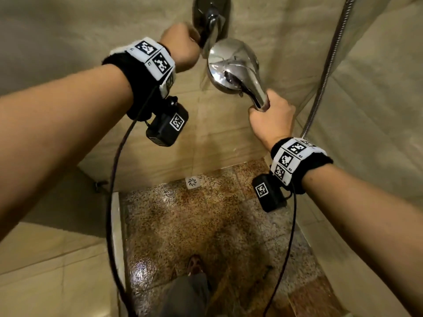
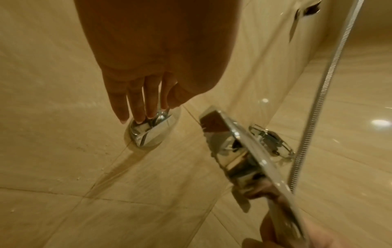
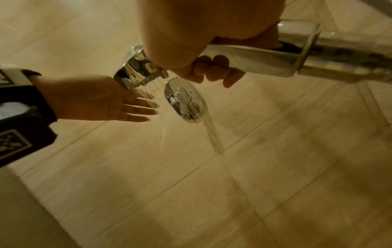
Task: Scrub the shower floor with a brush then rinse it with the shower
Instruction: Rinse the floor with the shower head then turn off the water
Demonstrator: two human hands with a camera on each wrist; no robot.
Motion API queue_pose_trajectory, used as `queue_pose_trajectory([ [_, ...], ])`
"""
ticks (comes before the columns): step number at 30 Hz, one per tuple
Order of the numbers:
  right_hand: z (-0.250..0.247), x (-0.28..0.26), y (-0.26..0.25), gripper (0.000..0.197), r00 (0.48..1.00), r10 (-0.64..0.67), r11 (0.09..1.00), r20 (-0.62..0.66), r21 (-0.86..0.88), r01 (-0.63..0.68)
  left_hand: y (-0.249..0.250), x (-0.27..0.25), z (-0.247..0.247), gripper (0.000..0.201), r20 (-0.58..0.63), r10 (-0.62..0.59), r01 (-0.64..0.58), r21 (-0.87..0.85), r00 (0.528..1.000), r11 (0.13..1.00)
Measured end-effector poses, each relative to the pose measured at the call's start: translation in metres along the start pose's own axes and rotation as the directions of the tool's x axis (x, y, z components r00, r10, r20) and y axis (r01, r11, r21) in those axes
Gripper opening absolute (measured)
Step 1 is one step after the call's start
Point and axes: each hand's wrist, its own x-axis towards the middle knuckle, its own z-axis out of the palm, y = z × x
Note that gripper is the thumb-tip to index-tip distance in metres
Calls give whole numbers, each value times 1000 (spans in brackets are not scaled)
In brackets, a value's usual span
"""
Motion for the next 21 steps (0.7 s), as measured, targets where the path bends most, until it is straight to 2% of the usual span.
queue_pose_trajectory([
  [7, -49, -78, -44, 29, 992, -127, 991, -6, 34, 127, 26, -107, -77, 28, -31, 21, -29, -271, 999, 962],
  [10, -76, -116, -60, 25, 987, -159, 987, 8, -3, 159, 42, -160, -105, 32, -3, 85, -82, -289, 996, 954],
  [14, -103, -146, -72, 14, 985, -167, 985, 31, -31, 168, 56, -204, -128, 27, 28, 145, -133, -261, 989, 956],
  [21, -129, -171, -97, 13, 982, -186, 981, -11, -63, 185, 62, -232, -158, 41, 29, 153, -139, -280, 988, 950],
])
